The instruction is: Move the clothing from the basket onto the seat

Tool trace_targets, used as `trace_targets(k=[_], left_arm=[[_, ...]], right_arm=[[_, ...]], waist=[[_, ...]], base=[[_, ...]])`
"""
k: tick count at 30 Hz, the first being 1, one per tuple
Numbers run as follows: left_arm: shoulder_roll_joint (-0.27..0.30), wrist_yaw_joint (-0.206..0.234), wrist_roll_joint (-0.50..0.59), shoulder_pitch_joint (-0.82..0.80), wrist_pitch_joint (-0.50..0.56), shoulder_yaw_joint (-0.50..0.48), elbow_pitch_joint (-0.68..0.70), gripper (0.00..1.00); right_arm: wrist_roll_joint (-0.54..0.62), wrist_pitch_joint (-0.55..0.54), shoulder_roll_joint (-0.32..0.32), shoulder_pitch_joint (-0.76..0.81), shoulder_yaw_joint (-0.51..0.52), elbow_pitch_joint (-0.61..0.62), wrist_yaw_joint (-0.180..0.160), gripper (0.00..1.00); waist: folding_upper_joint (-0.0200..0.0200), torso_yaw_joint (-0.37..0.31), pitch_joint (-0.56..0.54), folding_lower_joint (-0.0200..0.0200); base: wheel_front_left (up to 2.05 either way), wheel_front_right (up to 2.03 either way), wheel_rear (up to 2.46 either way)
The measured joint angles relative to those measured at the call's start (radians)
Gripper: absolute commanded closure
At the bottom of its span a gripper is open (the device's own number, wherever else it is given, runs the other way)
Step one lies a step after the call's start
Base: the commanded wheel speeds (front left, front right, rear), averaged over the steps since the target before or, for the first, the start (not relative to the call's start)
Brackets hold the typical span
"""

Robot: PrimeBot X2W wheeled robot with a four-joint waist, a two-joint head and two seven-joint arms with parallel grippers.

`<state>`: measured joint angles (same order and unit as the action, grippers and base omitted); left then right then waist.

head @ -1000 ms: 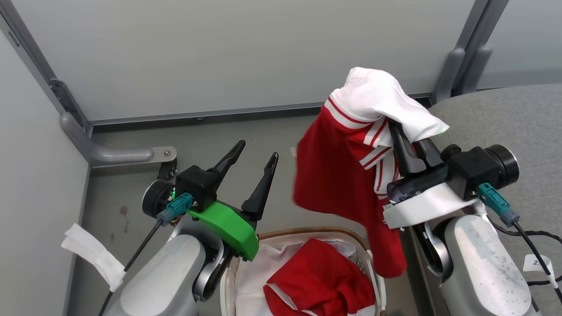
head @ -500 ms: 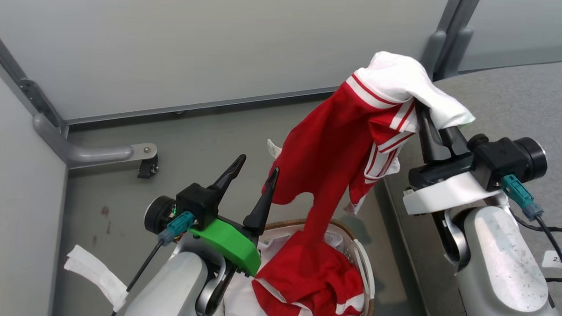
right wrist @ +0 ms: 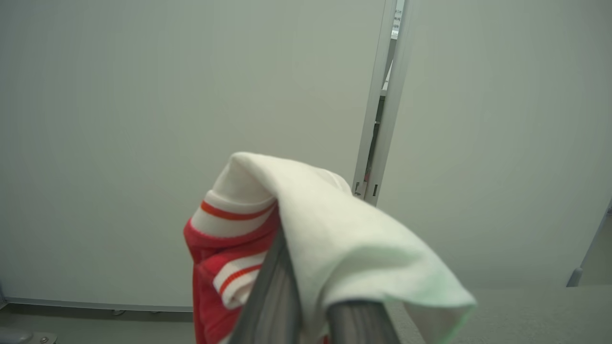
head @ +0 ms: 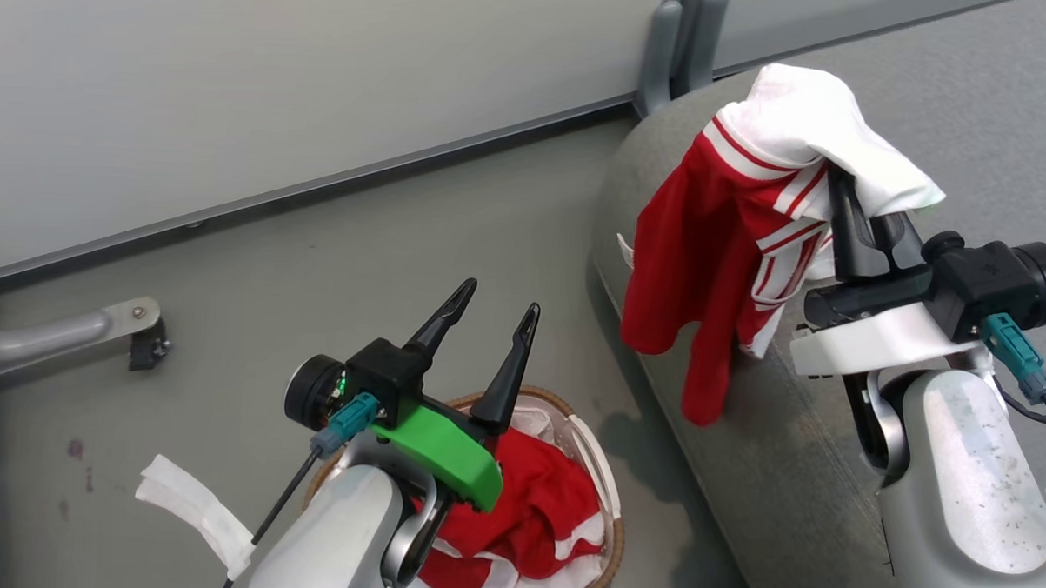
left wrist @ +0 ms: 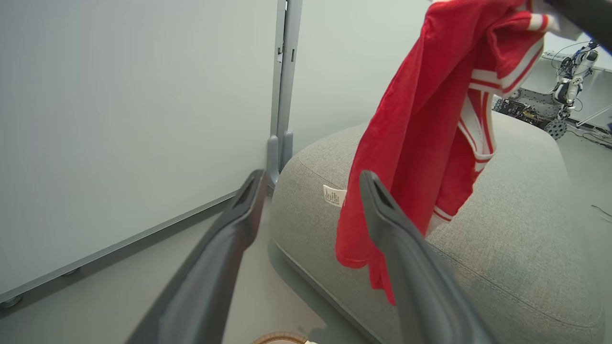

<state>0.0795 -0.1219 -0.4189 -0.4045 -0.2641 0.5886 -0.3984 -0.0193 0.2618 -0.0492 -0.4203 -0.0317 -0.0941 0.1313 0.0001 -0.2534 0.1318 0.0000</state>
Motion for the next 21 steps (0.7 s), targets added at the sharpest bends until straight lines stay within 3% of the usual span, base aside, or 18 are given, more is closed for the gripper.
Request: trace_targets(k=[10, 21], left_arm=[[-0.012, -0.005, 0.023, -0.012, 0.0, 0.022, -0.004, 0.0], [-0.013, -0.006, 0.043, -0.043, 0.0, 0.037, 0.004, 0.0]], right_arm=[[0.002, 0.0, -0.001, 0.002, 0.092, 0.019, 0.0, 1.0], [0.079, 0.0, -0.008, -0.137, 0.21, 0.012, 0.0, 1.0]], waist=[[0.0, -0.113, 0.052, 0.0], [0.0, -0.081, 0.135, 0.0]], base=[[0.0, 0.0, 0.0], [0.0, 0.0, 0.0]])
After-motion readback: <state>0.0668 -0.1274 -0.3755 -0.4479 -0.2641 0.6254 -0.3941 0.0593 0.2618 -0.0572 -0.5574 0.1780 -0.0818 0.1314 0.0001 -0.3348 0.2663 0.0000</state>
